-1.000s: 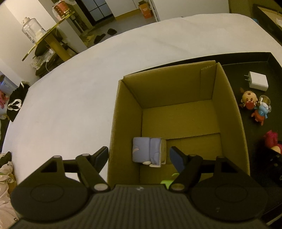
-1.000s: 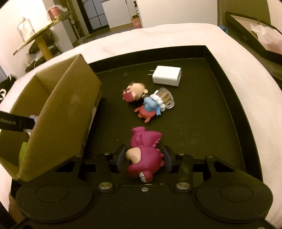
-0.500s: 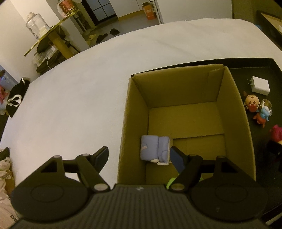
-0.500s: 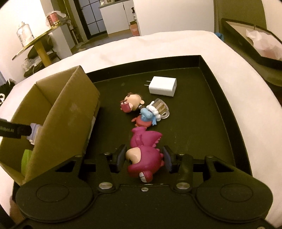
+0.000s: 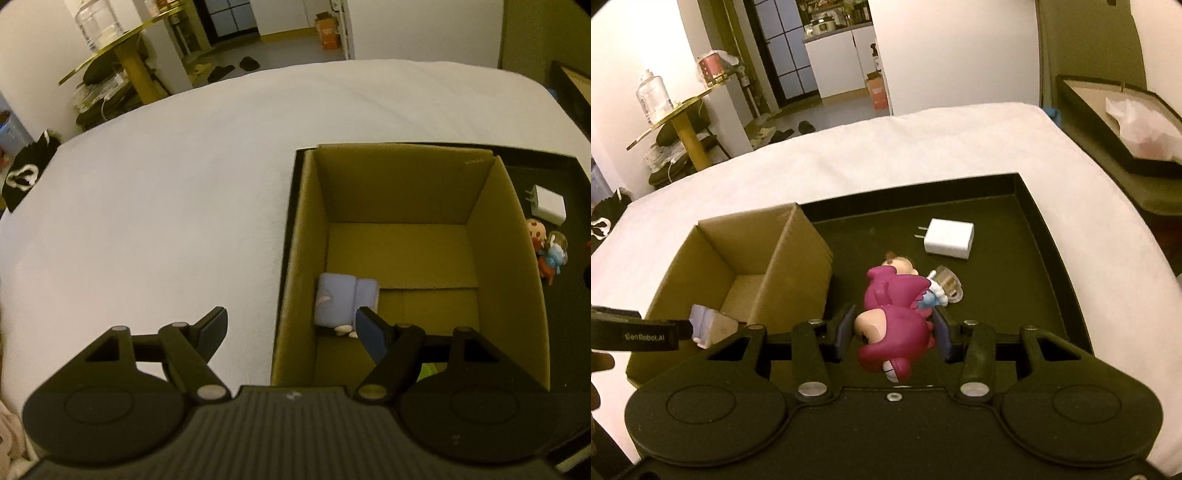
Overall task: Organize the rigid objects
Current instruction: 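Lift the pink dinosaur with the right gripper toward the box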
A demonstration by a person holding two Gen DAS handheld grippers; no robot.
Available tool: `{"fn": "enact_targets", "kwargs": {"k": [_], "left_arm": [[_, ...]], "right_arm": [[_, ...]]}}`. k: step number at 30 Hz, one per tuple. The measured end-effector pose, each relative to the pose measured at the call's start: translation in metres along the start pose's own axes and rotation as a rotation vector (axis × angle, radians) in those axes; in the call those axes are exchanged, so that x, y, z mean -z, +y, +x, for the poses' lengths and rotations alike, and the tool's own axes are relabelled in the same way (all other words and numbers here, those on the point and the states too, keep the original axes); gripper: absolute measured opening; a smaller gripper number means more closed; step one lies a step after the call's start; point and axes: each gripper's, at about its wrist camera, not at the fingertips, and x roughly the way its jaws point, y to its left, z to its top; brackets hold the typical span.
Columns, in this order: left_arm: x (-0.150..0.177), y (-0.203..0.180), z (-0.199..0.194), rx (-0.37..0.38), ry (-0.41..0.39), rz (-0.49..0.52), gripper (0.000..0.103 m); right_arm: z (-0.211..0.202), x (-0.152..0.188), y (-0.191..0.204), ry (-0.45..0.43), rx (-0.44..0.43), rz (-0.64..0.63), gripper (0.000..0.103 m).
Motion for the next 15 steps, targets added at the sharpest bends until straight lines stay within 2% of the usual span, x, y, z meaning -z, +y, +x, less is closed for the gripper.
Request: {"fn": "enact_targets", "kwargs": {"k": [5,15], "left_arm": [[-0.001,0.012,-0.005,0.033,-0.024,-0.061,0.075],[0.001,0.019,-0.005,0.099,-0.091,-0.096,0.074]], "right_arm": [[-0.007,-0.008,0.016,-0.026,0.007,-0.026,0.044],[-0.010,-0.023,0.051,-0.043,-0.008,-0.112,0.044]]}}
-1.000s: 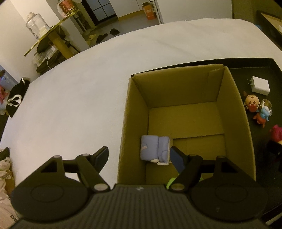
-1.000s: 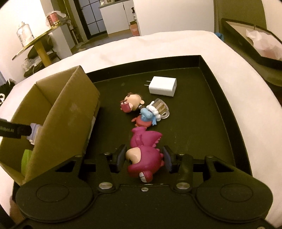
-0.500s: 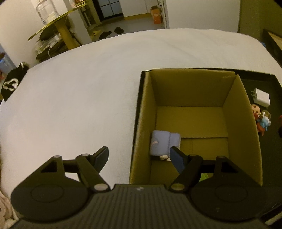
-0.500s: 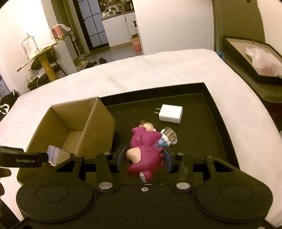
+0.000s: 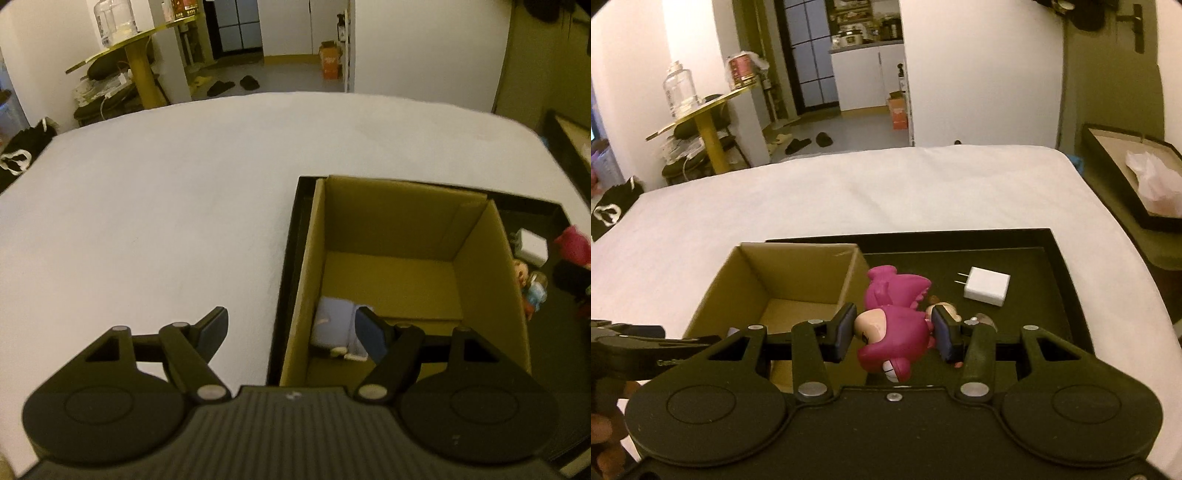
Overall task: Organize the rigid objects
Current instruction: 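Lift the pink dinosaur with the right gripper toward the box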
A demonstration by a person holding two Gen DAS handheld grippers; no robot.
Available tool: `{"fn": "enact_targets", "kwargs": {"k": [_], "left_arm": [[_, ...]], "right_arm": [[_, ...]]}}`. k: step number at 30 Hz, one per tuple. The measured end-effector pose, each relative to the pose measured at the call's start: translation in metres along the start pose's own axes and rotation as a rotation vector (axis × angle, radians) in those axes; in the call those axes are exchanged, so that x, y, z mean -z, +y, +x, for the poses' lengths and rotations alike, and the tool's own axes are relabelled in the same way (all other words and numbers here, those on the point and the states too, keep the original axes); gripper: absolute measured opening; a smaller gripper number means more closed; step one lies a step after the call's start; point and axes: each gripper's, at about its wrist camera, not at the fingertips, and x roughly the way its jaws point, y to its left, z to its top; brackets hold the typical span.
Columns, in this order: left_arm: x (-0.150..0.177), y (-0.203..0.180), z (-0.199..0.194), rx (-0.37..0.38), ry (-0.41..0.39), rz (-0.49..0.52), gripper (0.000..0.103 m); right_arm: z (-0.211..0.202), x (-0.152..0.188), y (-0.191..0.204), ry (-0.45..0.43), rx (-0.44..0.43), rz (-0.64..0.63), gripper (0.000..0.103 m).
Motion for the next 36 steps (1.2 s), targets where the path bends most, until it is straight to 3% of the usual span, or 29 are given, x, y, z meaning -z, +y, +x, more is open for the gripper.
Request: {"fn": "enact_targets", "kwargs": {"k": [5,10,13,15,20,36], "left_arm": [[0.000,0.007,0.005,0.038,0.021,-0.036,0.070],[0.002,0.013,0.008,0.106,0.042,-0.058,0.060],[0.003,0.015,0.012,0.114,0.057,-0.064,0.047],[0.003,0.016,0.015,0.129,0.071,-0.071,0.033],[0.005,0.020,0.016,0.150,0.069,-0.081,0.019],[0.007,0.038,0.023,0.205,0.071,-0.146,0.012]], "right_arm": [[0.003,-0.002,0.020,0.004,-0.014,-0.063,0.044],[0.010,-0.007,0.041,0.017,-0.020,-0.126,0.044],[0.014,-0.010,0.054,0.028,-0.021,-0.155,0.044],[0.014,-0.013,0.061,0.029,-0.034,-0.172,0.044],[0.018,-0.022,0.079,0.022,-0.045,-0.229,0.044],[0.022,-0.026,0.125,0.010,-0.049,-0.529,0.045]]}}
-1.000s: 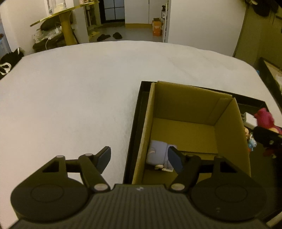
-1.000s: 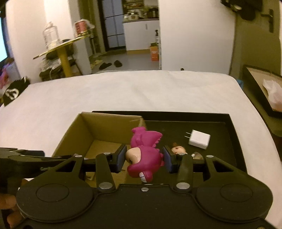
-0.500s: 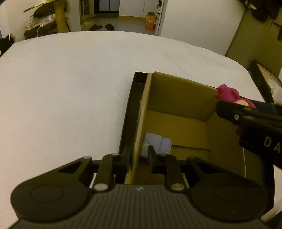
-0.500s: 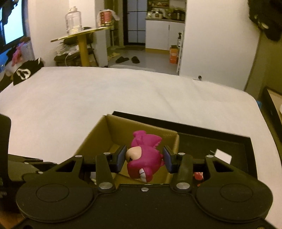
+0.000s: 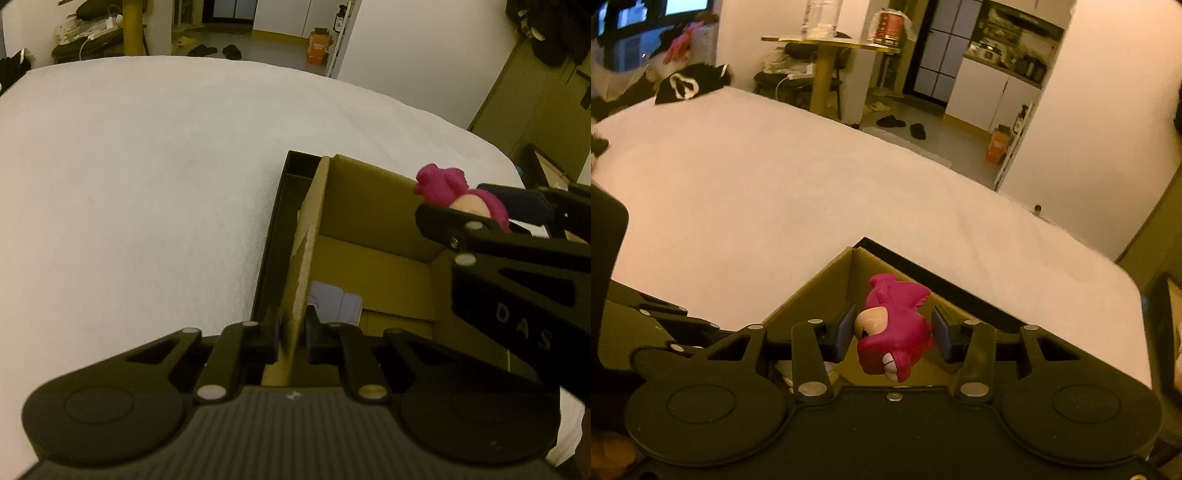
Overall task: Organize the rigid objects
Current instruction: 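Open the right gripper to drop the pink dinosaur into the box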
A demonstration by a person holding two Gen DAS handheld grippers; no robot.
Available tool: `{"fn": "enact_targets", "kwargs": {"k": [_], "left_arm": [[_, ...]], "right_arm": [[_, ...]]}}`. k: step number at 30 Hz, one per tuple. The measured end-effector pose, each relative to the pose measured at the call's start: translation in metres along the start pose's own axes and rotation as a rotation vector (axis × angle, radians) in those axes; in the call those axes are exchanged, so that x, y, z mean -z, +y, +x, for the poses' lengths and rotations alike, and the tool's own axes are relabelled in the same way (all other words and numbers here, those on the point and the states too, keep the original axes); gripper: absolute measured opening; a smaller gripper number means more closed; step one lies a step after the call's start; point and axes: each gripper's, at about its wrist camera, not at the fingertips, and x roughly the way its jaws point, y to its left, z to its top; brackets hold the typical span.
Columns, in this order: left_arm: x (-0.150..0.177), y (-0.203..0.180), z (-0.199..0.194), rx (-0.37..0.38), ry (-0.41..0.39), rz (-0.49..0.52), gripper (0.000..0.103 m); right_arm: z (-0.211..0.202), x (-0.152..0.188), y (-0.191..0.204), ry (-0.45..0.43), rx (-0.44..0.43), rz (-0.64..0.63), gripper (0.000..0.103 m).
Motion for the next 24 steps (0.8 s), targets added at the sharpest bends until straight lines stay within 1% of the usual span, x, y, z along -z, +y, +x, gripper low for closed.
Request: {"fn": "enact_targets", "kwargs": {"k": [4,5,6,8,14,20,24], "left_arm": [[0.000,0.003,0.001,0.005,-0.001,-0.006,0.012],[0.000,0.004,0.000,0.005,-0.001,-0.007,0.012],[0.000,0.004,0.000,0.005,0.000,-0.007,0.012],[0.001,0.003,-0.001,0.003,-0.002,-0.006,0.012],[0.002,0.001,-0.003,-0.002,-0.009,0.003,0.012],[0.005,-0.006,-0.008,-0.020,-0.020,0.025,0.012],[0.005,-0.010,-0.011,-0.034,-0.022,0.034,0.012]], "right_arm": [[0.002,-0.006,0.002,-0.005,-0.003,-0.012,0.045],[0.001,-0.005,0.002,-0.010,-0.013,-0.009,0.049],[0.000,-0.006,0.002,-0.016,-0.028,-0.008,0.058],[-0.003,-0.005,0.002,-0.024,-0.019,-0.009,0.068],[-0.007,0.003,-0.010,0.001,-0.015,0.038,0.069],[-0.022,0.022,-0.030,0.006,-0.011,0.107,0.070],[-0.024,0.034,-0.040,0.021,-0.004,0.141,0.070]]}}
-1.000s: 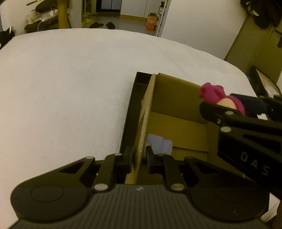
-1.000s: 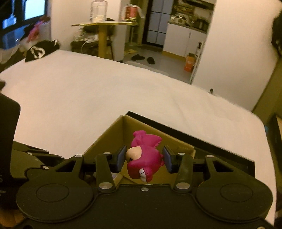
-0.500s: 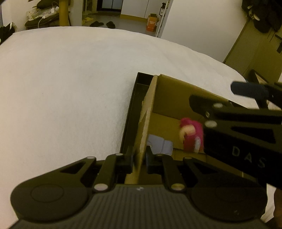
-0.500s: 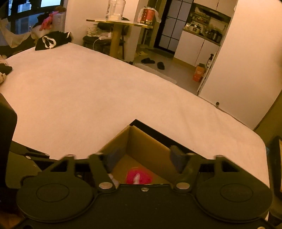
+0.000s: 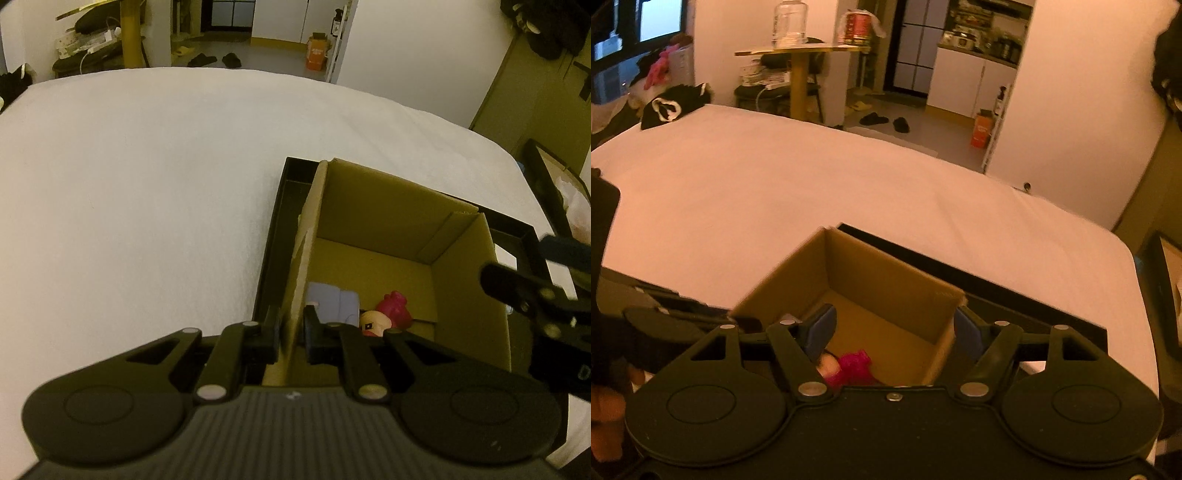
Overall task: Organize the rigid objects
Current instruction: 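Open the right gripper to drop the pink dinosaur into the box, then move the right gripper to the brown-haired doll figure and grasp it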
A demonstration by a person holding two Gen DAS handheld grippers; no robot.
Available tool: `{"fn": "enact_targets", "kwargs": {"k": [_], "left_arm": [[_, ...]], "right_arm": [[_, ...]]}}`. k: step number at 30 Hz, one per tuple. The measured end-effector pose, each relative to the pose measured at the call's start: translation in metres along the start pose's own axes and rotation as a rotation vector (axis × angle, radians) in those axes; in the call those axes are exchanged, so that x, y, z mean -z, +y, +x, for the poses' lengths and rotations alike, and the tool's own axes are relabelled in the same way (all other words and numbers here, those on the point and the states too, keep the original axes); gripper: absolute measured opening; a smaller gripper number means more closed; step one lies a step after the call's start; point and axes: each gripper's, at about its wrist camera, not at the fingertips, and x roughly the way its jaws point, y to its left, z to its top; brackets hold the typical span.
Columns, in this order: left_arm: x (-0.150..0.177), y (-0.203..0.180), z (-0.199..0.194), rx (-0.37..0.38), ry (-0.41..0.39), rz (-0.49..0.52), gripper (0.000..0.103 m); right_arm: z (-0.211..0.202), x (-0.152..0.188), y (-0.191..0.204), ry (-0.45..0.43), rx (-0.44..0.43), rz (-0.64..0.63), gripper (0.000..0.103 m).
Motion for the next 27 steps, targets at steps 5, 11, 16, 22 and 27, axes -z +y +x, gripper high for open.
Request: {"fn": "enact_targets", "kwargs": {"k": [5,11,16,22,27], "left_arm": [[0.000,-0.006,-0.001,-0.030,-0.003,0.032,0.012],[-0.001,-0.010,0.000,-0.056,-0.006,0.052,0.012],[-0.002,-0.016,-0.001,-0.085,0.009,0.073,0.012],[-0.002,-0.030,0.001,-0.153,0.025,0.142,0.017],[-0.004,-0.036,0.008,-0.207,0.067,0.161,0.043]], "right_arm": [[-0.003,0.013,-0.015,0.011,0.012,0.033,0.070],[-0.001,0.026,-0.032,0.020,0.021,0.091,0.070],[0.004,0.036,-0.049,0.021,0.025,0.133,0.070],[0.018,0.050,-0.070,0.039,0.032,0.195,0.070],[0.032,0.066,-0.091,0.045,0.045,0.254,0.070]]}}
